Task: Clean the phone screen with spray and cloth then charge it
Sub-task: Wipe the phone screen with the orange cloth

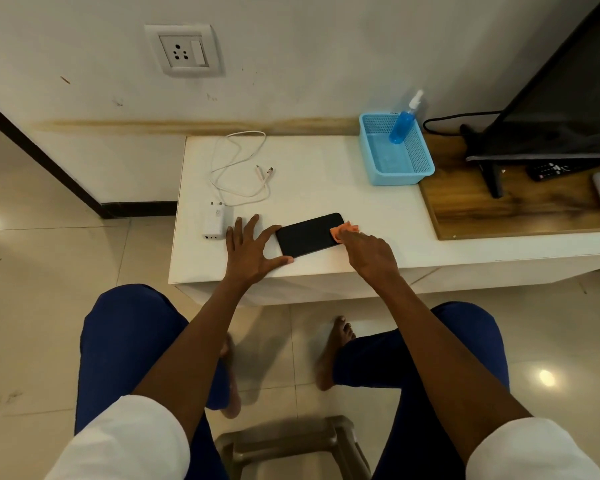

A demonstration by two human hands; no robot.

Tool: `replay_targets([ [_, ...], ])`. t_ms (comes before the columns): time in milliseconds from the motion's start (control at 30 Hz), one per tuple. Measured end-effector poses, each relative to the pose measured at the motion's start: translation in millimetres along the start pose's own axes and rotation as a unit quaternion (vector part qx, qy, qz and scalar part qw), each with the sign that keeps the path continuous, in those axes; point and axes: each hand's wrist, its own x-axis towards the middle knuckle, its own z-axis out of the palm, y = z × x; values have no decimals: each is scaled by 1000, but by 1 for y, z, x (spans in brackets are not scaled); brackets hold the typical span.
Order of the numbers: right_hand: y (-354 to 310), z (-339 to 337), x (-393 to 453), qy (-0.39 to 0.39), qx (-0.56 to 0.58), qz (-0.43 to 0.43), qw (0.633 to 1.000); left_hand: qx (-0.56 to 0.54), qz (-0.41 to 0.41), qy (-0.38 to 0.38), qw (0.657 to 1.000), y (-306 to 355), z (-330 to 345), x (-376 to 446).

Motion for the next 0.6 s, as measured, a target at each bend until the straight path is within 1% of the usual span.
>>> replay_targets([
  [67,-2,2,0,-7,-15,15,1000,-1,-2,0,1000,0,1,0],
  [133,-9,4,1,-10,-5,23,1000,-7,-3,1,1000,0,1,1],
  [167,-15,6,1,-7,4,10,1000,-9,-3,1,1000,-1,1,1],
  [233,-33,13,-1,10,19,-50,999,-9,-4,-1,1000,-1,2,1],
  [300,-55,18,-1,23,44,-115,992,-13,-3,-1,1000,-1,3,1],
  [367,-73,23,6,30,70,-161,984,-12,-2,6,1000,-1,3,1],
  [467,-87,25,22,9,74,-177,981,-14,-2,8,1000,-2,4,1],
  [600,-86,22,39,-13,47,-191,980,-28,-7,6,1000,-1,5,2],
])
